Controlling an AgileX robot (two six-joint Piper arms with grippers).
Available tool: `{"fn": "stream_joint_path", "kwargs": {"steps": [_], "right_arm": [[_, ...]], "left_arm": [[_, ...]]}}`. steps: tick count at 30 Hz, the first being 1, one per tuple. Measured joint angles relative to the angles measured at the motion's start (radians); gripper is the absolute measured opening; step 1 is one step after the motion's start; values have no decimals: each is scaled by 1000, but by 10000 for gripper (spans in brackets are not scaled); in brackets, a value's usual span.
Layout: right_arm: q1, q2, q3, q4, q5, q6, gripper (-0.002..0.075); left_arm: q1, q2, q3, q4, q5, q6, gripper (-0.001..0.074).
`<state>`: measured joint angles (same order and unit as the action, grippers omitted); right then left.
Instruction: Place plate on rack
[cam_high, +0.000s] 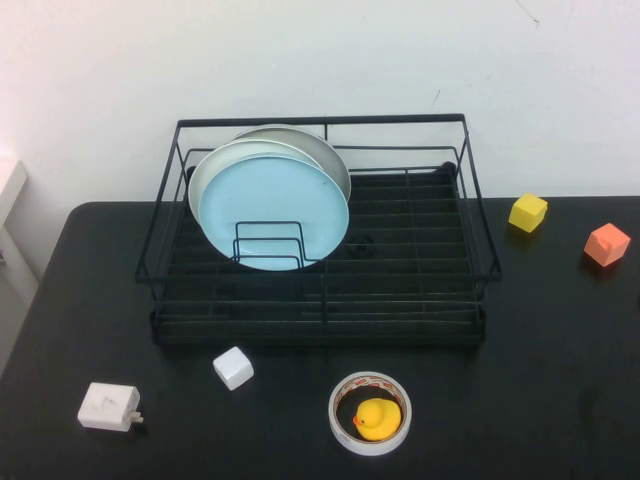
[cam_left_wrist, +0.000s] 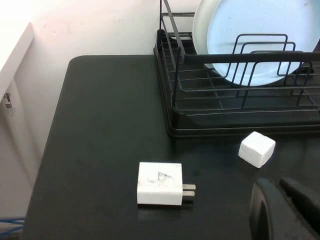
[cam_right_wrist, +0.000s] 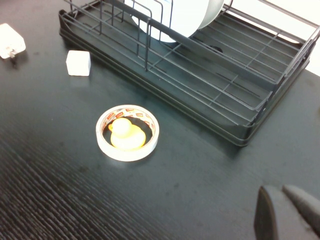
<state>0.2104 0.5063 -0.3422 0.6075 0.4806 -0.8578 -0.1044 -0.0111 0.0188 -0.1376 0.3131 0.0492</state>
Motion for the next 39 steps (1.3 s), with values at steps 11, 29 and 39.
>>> {"fn": "stream_joint_path", "kwargs": {"steps": [11, 29, 39], "right_arm": [[-51, -194, 56, -89, -21, -43, -2], [-183, -518, 369, -24, -216, -45, -2], [-183, -518, 369, -17, -328, -20, -2]], "left_arm": [[0, -2, 0, -1, 2, 0, -1], [0, -2, 0, -2, 2, 0, -1], [0, -2, 0, -2, 2, 0, -1]]}}
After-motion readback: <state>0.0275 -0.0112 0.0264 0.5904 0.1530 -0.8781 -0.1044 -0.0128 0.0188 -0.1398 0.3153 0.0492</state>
